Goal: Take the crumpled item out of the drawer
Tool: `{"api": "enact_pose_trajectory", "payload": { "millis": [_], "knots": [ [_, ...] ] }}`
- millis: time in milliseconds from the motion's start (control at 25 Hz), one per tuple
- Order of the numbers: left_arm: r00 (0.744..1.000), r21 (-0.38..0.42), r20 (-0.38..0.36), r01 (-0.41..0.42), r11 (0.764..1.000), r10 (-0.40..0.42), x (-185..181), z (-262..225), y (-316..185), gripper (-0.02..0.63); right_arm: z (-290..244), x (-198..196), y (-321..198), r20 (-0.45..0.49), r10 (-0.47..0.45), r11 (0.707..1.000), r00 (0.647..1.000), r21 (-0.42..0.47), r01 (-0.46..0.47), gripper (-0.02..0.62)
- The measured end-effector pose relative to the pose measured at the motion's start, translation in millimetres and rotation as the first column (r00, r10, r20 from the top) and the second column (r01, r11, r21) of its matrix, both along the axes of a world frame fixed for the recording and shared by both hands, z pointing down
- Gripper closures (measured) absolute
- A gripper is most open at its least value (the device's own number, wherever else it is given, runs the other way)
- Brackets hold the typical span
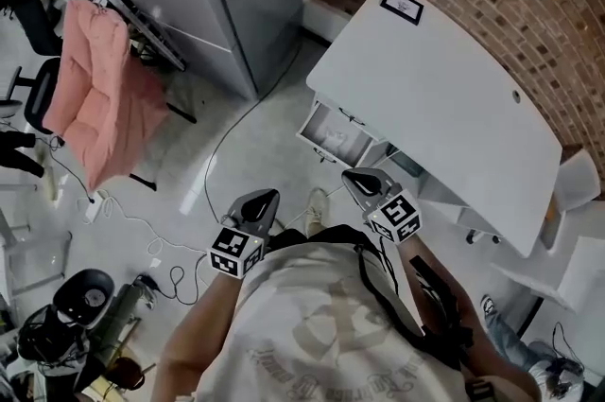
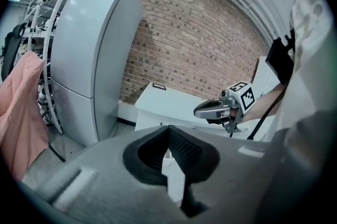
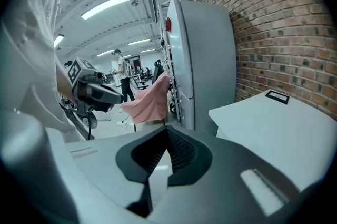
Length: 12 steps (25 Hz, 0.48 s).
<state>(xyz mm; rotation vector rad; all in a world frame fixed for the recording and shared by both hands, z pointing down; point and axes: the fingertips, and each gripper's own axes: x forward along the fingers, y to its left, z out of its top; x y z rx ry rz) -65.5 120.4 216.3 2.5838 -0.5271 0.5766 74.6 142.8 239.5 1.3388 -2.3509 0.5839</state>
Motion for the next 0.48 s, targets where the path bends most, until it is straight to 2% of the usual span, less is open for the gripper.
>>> {"api": "enact_pose_trajectory", "payload": {
  "millis": [480],
  "knots": [
    [0.993,-0.015,0.063,0.104,0.994,-0.103,49,27,-18,0.603,56,23,-31,0.031,-0.175,0.982,0.984,-0.069,0.176,0.588]
  ]
}}
